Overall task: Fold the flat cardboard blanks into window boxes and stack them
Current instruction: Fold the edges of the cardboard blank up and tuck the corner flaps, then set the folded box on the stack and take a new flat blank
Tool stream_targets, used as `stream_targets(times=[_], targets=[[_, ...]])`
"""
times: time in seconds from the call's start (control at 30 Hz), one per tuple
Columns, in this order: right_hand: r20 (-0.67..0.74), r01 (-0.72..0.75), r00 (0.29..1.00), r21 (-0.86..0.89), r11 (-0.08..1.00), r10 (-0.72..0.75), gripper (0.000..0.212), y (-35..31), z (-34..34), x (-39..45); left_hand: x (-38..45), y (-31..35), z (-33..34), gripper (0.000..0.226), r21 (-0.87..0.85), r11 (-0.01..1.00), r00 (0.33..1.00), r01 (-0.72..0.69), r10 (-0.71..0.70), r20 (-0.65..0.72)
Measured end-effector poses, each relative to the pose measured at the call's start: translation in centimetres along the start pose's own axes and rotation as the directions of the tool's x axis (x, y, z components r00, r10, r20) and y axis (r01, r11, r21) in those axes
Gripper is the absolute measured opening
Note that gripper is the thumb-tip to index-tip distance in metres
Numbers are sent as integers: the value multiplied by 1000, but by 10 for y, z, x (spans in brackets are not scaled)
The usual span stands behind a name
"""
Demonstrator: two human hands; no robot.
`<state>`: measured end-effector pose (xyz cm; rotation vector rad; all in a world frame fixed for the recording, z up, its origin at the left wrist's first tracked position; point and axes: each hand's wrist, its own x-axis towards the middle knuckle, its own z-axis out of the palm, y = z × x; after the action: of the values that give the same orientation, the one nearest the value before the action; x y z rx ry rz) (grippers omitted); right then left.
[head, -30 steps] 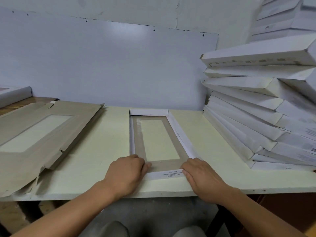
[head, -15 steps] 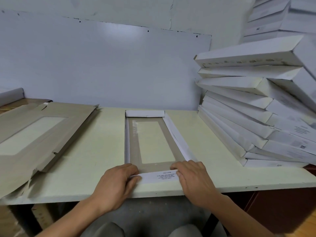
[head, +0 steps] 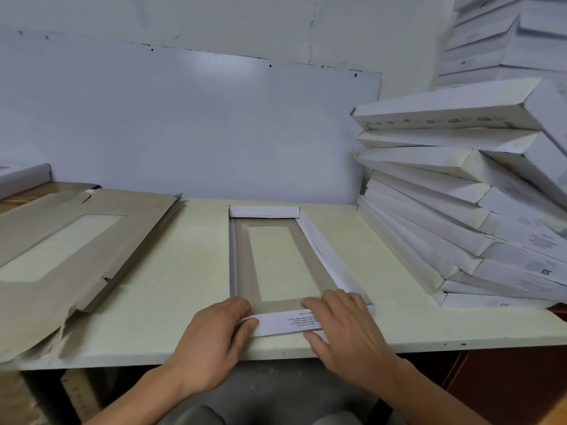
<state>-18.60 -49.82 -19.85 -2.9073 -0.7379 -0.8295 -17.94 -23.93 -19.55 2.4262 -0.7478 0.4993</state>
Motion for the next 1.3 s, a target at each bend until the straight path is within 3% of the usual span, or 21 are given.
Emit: stream_targets(times=[0.13, 0.23, 0.33, 0.5, 0.67, 0.8, 1.0, 1.17, 1.3], targets=[[9, 74, 997, -235, 969, -74, 47, 14, -29, 33, 0, 14, -6, 31, -109, 993, 991, -32, 18, -129], [78, 212, 977, -385, 898, -198, 37, 32, -59, 64, 5, 20, -9, 12, -254, 965, 963, -62, -10, -271], [180, 353, 935, -484, 800, -304, 26, 52, -89, 92, 8, 9, -8, 32, -335, 942, 911, 15, -151, -384], [217, 431, 900, -558, 709, -377, 17, 74, -133, 123, 2, -16, 10, 21, -309, 940, 935, 146, -233, -266], [131, 312, 947, -593, 742, -294, 22, 88, -181, 149, 3, -21, 16, 28, -269, 951, 952, 150, -213, -222], [-134, 86, 976, -496, 864, -174, 30, 105, -229, 166, 3, -24, 17, 29, -291, 946, 949, 144, -215, -230], [-460, -256, 879, -233, 938, 126, 12, 161, -284, 171, 3, -25, 20, 23, -291, 946, 955, 141, -207, -212], [-508, -356, 788, 86, 931, 348, 19, 201, -300, 152, 2, -24, 21, 22, -274, 953, 959, 125, -187, -212], [-485, -383, 754, 224, 896, 443, 8, 217, -305, 148, 2, -25, 20, 28, -261, 958, 963, 117, -174, -208]])
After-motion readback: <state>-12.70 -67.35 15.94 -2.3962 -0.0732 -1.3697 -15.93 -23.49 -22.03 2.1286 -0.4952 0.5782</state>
